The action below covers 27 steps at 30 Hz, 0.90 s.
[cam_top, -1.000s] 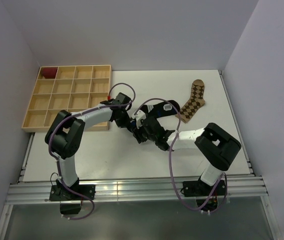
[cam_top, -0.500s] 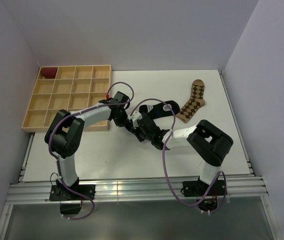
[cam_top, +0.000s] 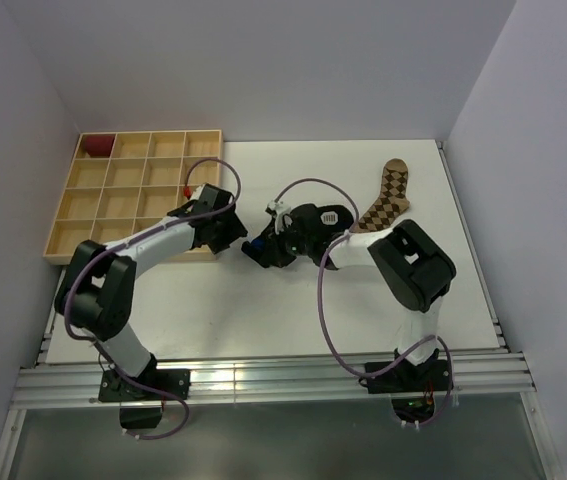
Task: Roll the socks
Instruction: Roll the sock at the center of the board.
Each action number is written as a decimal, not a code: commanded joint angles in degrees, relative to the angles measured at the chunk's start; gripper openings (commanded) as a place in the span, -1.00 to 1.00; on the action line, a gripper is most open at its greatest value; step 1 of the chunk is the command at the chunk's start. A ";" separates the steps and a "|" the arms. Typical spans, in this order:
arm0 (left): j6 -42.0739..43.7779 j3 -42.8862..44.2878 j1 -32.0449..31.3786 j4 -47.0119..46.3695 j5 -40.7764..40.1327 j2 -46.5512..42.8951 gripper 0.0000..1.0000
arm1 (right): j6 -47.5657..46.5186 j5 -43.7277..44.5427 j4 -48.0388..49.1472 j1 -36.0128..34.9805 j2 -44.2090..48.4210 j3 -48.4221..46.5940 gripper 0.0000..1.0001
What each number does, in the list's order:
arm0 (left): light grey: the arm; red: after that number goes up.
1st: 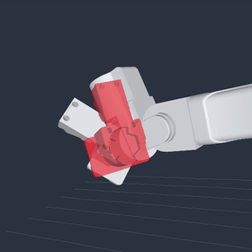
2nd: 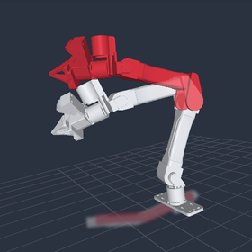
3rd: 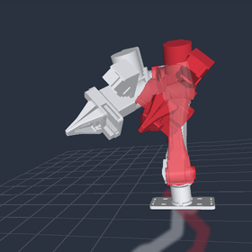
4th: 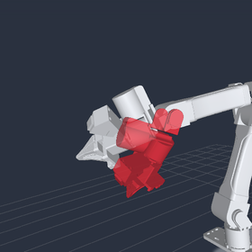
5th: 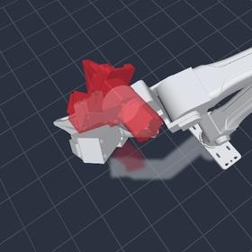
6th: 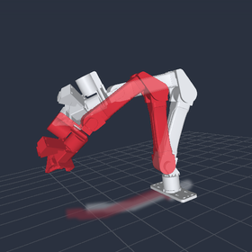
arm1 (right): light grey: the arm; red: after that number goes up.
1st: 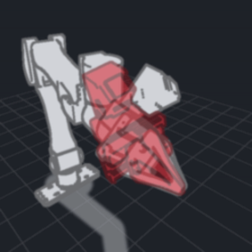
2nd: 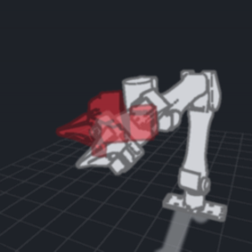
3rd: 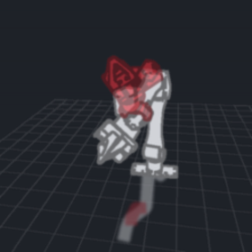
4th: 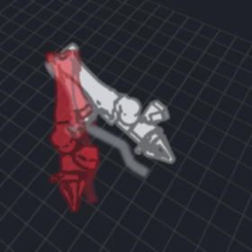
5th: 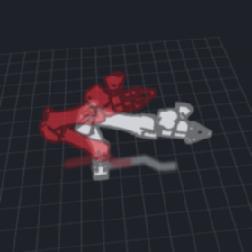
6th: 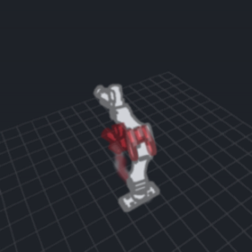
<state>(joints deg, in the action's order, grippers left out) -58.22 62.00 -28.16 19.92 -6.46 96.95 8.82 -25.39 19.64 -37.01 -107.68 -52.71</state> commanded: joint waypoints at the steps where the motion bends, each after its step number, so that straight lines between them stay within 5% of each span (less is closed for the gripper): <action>1: -1.11 -3.19 0.21 -7.51 -1.72 -6.06 0.23 | 5.85 -11.25 -6.53 2.73 -3.15 -2.48 -1.00; 15: -3.39 -13.39 -0.93 -19.04 2.42 -8.18 0.37 | 25.89 -27.08 0.40 10.12 -12.55 -4.68 -1.00; 27: -5.15 -12.51 -3.39 -19.40 1.98 -3.96 0.36 | 27.13 -26.65 -4.17 11.35 -15.19 -7.76 -1.00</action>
<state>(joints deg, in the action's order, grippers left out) -62.28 48.69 -30.89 2.63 -4.36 92.09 35.75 -54.19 20.03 -25.98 -120.46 -59.72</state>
